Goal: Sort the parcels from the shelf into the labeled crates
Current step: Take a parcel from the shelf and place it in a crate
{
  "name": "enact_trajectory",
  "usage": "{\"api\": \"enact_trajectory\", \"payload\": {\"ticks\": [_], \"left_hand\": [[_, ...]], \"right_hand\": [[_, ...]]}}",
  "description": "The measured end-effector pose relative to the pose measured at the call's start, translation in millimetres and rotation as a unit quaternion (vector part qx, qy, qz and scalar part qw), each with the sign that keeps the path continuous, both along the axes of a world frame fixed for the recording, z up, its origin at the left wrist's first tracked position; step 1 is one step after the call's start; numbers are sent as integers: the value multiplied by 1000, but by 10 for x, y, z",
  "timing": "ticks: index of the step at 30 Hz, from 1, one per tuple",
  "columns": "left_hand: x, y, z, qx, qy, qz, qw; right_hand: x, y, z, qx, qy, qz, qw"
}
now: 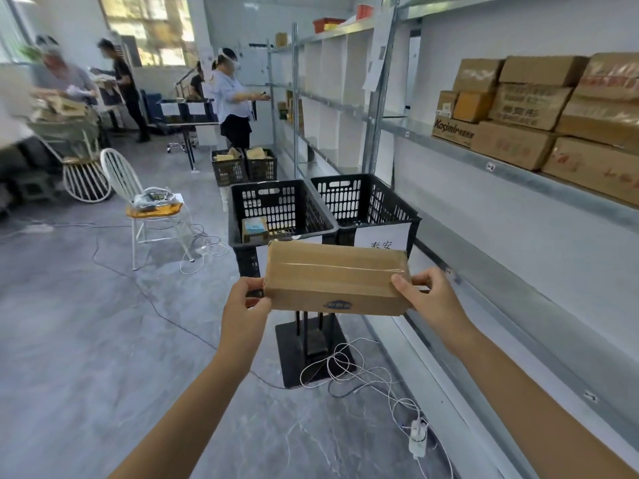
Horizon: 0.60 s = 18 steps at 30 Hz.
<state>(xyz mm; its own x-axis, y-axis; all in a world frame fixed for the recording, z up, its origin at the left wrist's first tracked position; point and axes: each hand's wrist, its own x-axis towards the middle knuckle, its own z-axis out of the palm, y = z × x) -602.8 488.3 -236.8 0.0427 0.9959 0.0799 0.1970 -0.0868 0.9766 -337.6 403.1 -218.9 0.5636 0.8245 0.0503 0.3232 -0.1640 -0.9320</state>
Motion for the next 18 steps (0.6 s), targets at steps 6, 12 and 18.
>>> {"api": "enact_trajectory", "payload": {"ticks": [6,12,18], "left_hand": [[327,56,-1,-28,-18,7,999],[722,207,-60,-46,-32,37,998],[1164,360,-59,-26,-45,75,996]], "right_hand": [[438,264,-65,28,28,32,999],[920,548,-133,16,8,107,994],[1281,823,-223,15,11,133,991]]}}
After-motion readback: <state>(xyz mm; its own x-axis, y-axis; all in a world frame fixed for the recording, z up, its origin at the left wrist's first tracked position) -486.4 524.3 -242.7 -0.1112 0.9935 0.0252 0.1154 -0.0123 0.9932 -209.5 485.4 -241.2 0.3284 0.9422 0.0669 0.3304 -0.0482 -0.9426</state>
